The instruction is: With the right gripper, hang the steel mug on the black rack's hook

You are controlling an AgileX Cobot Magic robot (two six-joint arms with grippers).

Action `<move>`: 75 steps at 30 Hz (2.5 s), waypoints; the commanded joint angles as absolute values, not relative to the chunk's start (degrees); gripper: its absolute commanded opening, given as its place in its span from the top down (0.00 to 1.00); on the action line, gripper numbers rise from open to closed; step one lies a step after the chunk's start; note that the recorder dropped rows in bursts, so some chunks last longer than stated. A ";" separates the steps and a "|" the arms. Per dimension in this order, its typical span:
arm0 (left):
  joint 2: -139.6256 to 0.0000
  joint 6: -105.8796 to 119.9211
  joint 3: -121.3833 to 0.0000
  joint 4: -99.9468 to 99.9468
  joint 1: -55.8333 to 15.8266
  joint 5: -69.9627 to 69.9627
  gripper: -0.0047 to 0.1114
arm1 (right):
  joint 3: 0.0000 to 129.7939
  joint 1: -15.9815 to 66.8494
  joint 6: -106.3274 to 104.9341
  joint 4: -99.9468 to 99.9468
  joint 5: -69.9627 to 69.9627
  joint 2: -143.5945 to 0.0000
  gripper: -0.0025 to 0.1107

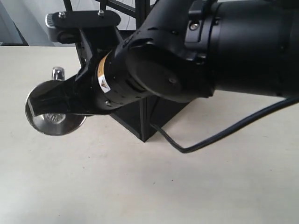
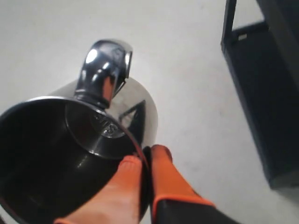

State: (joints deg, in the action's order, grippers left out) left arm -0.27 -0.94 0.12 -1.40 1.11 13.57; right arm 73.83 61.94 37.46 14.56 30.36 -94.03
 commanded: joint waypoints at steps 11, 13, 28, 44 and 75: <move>0.00 -0.96 0.00 -1.58 1.04 13.22 0.95 | 73.80 61.70 59.30 36.24 22.73 -92.95 0.99; 0.00 -0.96 0.00 -1.58 1.04 13.22 0.95 | 73.80 61.70 65.90 40.74 23.90 -92.95 0.99; 0.00 -0.96 0.00 -1.58 1.04 13.22 0.95 | 72.34 61.70 91.13 62.93 28.06 -92.95 0.99; 0.00 -0.96 0.00 -1.58 1.04 13.22 0.95 | 68.85 61.57 104.95 71.94 29.22 -93.22 0.99; 0.00 -0.96 0.00 -1.58 1.04 13.22 0.95 | 66.44 61.67 104.99 65.69 27.47 -95.02 0.99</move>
